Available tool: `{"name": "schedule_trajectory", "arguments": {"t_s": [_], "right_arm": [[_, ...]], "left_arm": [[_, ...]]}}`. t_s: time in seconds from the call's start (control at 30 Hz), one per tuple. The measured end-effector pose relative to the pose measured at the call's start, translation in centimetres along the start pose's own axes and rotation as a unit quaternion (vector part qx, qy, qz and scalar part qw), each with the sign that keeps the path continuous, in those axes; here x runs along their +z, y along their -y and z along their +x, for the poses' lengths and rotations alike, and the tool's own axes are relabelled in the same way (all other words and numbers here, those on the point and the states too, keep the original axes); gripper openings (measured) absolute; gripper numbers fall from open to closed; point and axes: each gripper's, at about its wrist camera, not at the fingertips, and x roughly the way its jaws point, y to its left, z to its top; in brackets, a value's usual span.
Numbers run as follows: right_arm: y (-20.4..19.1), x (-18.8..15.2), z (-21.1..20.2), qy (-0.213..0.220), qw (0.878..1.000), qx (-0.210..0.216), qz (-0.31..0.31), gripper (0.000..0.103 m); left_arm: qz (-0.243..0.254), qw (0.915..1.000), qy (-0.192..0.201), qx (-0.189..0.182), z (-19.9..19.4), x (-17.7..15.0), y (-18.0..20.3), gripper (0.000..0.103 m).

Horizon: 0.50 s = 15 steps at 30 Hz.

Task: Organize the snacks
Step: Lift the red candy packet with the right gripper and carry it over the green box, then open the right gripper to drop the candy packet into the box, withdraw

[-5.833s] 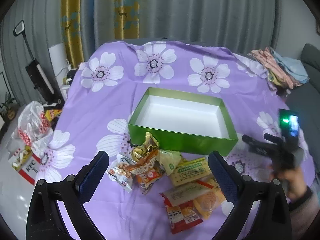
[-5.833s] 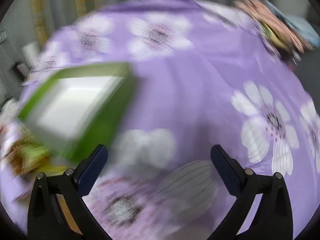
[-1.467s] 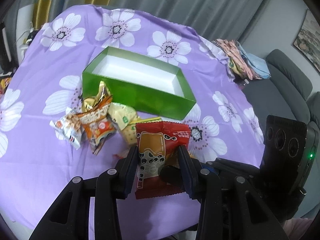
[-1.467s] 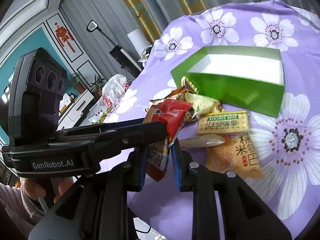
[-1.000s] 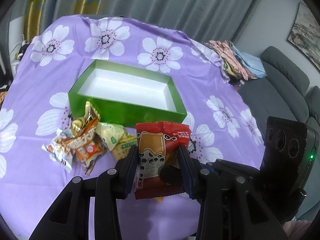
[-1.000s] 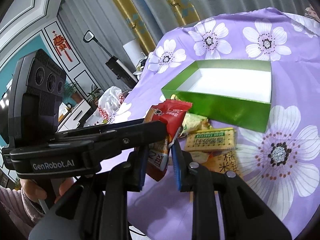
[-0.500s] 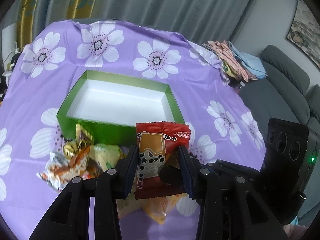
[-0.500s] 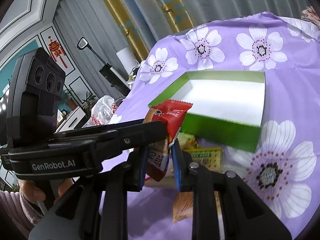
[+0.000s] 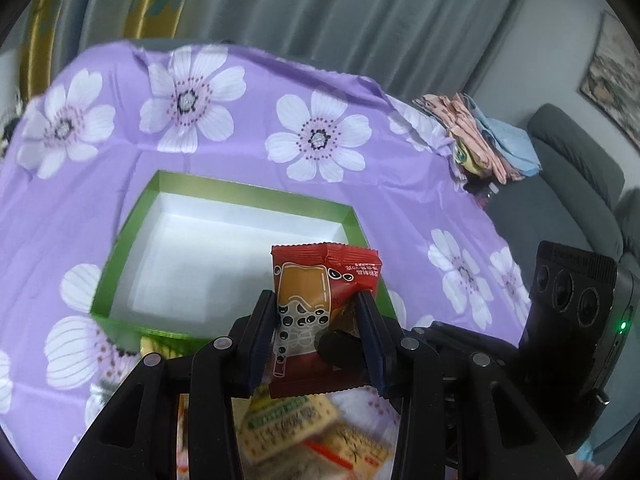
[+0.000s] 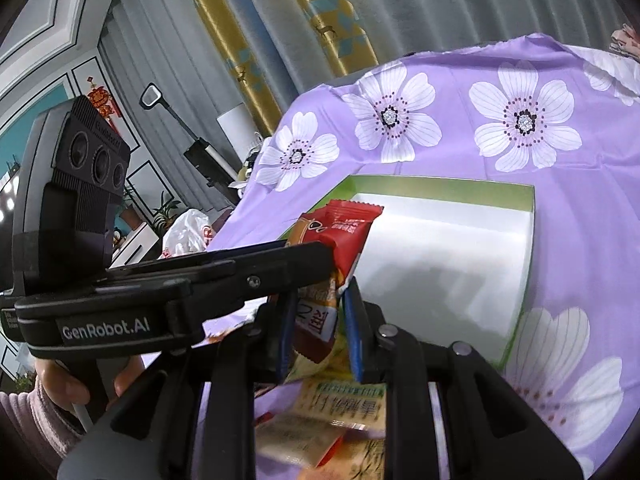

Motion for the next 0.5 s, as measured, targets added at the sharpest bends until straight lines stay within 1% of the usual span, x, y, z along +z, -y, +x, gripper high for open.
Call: {"name": "schedule_trajectory", "arguments": {"t_s": [0.17, 0.3, 0.43, 0.5], "right_arm": [[2.0, 1.1, 3.1, -0.029, 0.999, -0.012, 0.012, 0.023], [3.6, 1.8, 5.4, -0.055, 0.998, -0.023, 0.024, 0.023], [4.5, 2.0, 6.9, -0.073, 0.996, -0.031, 0.027, 0.024], [4.8, 1.9, 7.5, -0.085, 0.995, -0.037, 0.024, 0.026]], "left_arm": [[-0.036, 0.9989, -0.028, -0.014, 3.4, 1.3, -2.5, 0.040], [-0.059, 0.9968, -0.052, -0.014, 6.1, 2.1, -4.1, 0.040], [-0.072, 0.9950, -0.068, -0.013, 7.9, 2.3, -5.0, 0.040], [-0.084, 0.9933, -0.078, -0.015, 8.7, 2.2, -5.5, 0.041]]}}
